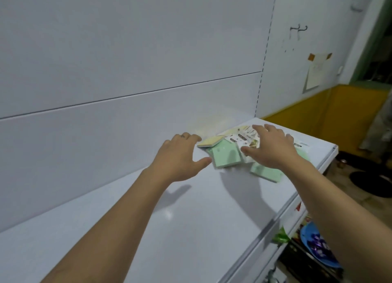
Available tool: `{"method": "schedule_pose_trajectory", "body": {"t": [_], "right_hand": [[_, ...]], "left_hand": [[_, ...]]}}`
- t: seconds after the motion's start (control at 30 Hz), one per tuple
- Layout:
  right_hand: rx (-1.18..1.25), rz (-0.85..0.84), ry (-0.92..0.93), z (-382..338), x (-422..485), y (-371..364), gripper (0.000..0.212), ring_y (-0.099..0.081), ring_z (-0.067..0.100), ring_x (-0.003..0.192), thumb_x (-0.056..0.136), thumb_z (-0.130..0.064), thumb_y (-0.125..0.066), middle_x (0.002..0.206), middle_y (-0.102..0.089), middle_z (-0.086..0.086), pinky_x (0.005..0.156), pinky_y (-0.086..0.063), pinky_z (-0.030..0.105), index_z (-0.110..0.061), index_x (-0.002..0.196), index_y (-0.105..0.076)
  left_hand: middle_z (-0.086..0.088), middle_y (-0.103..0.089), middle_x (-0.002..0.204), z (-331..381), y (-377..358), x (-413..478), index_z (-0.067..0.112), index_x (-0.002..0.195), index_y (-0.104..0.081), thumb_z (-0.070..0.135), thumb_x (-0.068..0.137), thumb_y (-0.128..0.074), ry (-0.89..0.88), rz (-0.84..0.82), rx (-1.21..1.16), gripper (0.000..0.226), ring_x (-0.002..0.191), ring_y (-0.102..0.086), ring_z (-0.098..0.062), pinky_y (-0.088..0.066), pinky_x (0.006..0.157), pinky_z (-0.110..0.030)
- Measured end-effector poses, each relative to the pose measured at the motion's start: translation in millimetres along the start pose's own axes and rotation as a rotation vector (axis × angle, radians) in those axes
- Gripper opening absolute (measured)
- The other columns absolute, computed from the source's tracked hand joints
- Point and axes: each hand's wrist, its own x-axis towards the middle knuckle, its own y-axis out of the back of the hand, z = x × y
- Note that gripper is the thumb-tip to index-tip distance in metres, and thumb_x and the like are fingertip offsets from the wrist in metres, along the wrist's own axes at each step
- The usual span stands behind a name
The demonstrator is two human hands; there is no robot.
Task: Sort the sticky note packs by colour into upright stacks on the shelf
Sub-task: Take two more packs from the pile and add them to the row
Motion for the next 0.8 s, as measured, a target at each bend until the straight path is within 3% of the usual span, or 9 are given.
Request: {"method": "schedule_pose_trajectory", "body": {"t": [0.43, 0.8], "right_hand": [[0.079, -0.010, -0.043, 119.6, 66.7, 12.5, 0.073, -0.035, 0.031, 0.134, 0.083, -0.056, -0.059, 0.148, -0.036, 0.007, 0.105, -0.030, 0.048, -0.025, 0.144, -0.034], [0.150, -0.064, 0.103, 112.5, 100.4, -13.0, 0.064, -0.038, 0.024, 0.133, 0.086, -0.053, -0.055, 0.148, -0.039, 0.002, 0.106, -0.030, 0.045, -0.027, 0.142, -0.039]], "left_hand": [[0.003, -0.046, 0.137, 67.2, -54.1, 91.6, 0.027, 0.138, -0.039, 0.053, 0.087, -0.052, 0.010, -0.033, 0.039, 0.058, 0.126, -0.041, -0.019, -0.035, 0.102, -0.037], [-0.002, -0.043, 0.142, 36.1, -86.4, 125.7, 0.026, 0.141, -0.038, 0.033, 0.099, -0.037, 0.251, -0.054, 0.035, 0.043, 0.130, -0.039, -0.024, -0.039, 0.101, -0.040]]}}
